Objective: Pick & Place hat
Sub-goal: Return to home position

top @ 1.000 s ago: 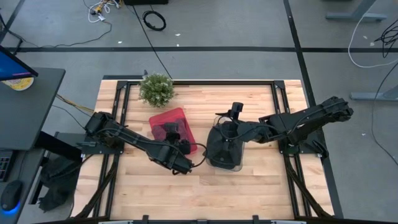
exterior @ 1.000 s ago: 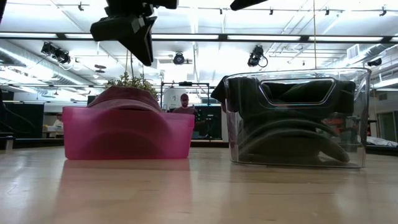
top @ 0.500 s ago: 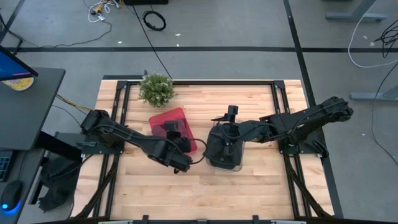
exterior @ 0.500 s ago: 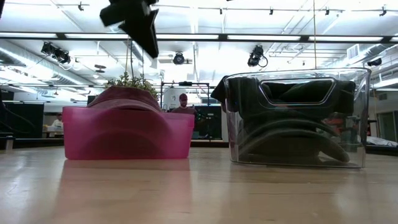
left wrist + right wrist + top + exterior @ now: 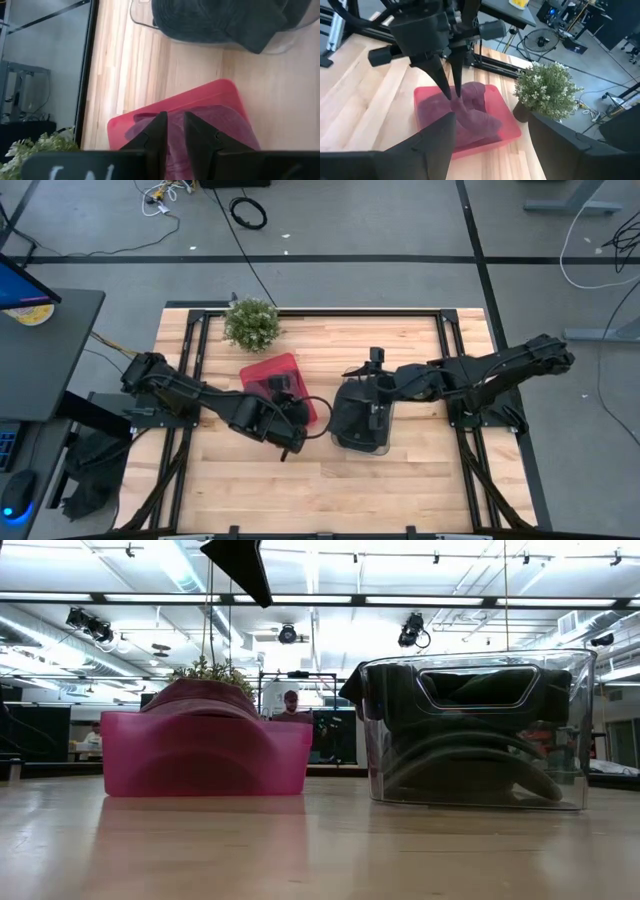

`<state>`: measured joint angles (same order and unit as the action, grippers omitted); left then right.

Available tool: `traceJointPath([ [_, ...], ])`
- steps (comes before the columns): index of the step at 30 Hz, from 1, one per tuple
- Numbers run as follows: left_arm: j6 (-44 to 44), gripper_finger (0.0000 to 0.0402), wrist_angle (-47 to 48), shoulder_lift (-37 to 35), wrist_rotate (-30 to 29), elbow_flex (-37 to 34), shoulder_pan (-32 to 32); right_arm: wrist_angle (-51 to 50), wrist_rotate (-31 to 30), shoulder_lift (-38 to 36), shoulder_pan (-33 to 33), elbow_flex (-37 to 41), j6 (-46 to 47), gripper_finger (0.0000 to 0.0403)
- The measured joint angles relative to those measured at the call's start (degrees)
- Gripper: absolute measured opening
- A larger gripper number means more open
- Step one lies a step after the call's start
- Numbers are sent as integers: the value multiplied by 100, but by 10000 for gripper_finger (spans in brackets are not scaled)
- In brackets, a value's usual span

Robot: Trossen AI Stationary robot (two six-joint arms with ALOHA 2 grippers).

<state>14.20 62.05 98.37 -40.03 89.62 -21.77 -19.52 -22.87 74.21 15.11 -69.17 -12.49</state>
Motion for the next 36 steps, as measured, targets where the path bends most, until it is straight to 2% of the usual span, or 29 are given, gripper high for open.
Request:
traceJointPath([
  [4,-296,67,-486,-66,362,-207,98,86,2,-145,-2,181,2,252],
  [8,-887,67,-1565,-550,1393,-1046,413,200,-4,-325,-16,367,2,252],
  [10,-934,67,-1892,-945,1704,-1495,605,210,-7,-412,-17,379,28,252],
  [19,-1225,67,-3931,-2971,1782,-3683,962,298,-1,-504,-25,389,101,252],
  [22,-1260,67,-4136,-3558,1810,-4192,1023,282,0,-518,-52,389,151,252],
  [28,-1207,67,-4226,-4505,1825,-4725,1036,347,293,-751,-68,468,170,252],
  [36,-1199,67,-4320,-5094,1782,-5098,1035,1095,304,-2011,-310,1729,126,252],
])
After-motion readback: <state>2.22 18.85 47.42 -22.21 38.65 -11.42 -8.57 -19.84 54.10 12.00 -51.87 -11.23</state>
